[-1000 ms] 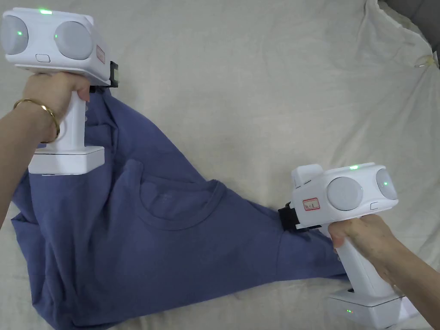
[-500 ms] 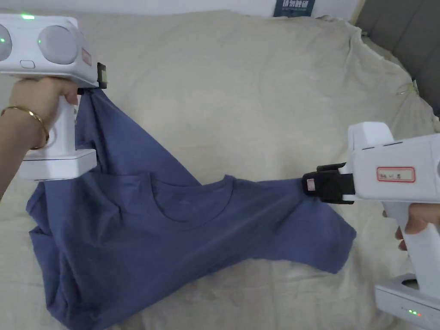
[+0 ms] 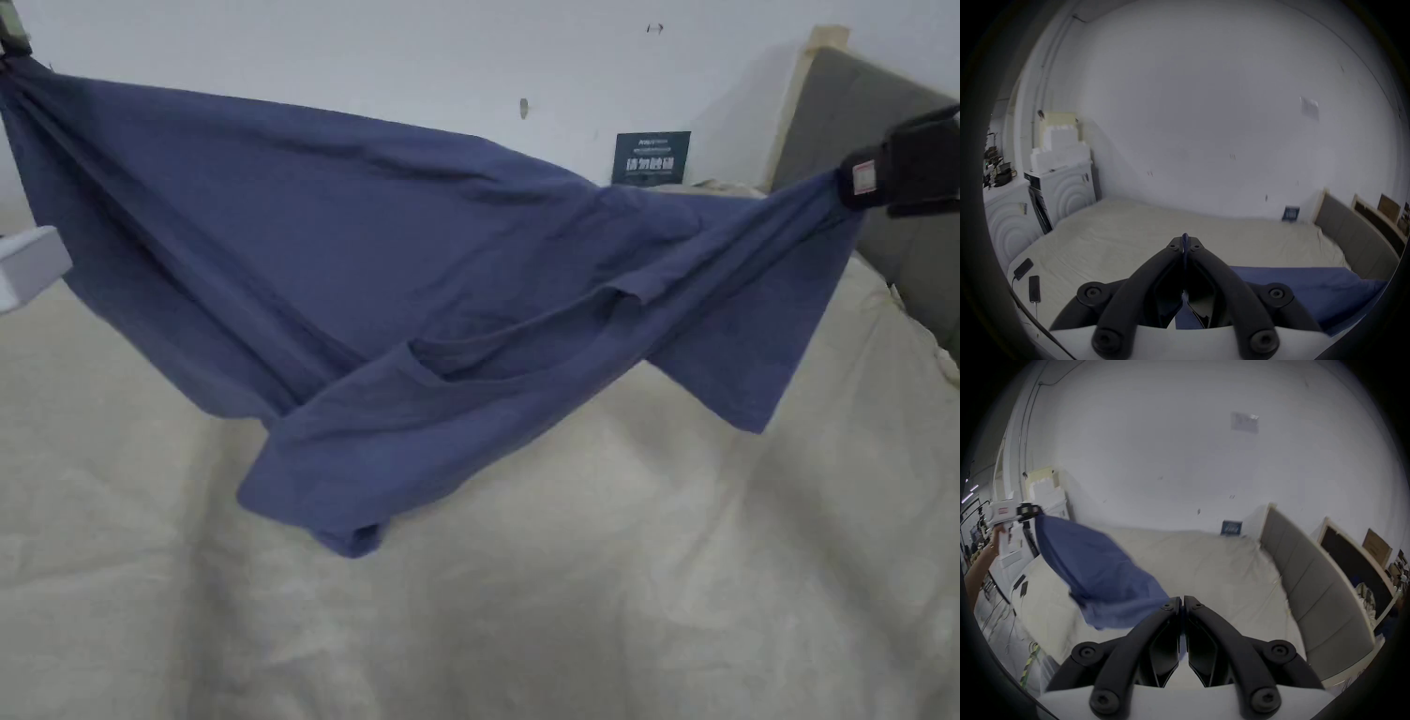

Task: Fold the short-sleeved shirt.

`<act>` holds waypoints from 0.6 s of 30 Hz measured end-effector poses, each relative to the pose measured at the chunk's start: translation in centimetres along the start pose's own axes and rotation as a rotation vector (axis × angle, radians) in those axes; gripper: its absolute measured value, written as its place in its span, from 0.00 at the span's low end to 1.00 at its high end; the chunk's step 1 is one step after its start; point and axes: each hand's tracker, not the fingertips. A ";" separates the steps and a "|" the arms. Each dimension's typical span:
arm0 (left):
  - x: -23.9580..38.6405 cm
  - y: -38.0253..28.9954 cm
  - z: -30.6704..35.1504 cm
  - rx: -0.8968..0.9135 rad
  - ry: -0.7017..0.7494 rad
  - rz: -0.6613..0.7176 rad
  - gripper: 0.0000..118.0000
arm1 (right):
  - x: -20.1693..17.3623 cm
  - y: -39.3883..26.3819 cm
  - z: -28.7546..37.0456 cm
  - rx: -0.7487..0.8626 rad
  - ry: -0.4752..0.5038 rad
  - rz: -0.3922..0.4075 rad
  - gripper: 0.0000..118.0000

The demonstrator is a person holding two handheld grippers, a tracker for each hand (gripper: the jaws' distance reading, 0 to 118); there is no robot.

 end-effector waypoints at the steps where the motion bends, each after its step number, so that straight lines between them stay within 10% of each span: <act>1: -0.6 1.2 1.3 0.028 0.004 0.019 0.00 | 0.6 0.8 0.5 0.028 -0.021 -0.013 0.02; 11: -3.4 7.8 7.7 0.190 0.084 0.033 0.00 | 2.9 8.8 2.9 0.153 -0.046 -0.149 0.02; 18: -1.6 10.0 4.1 0.185 0.165 -0.001 0.00 | 0.9 14.6 -0.4 0.245 -0.186 -0.057 0.02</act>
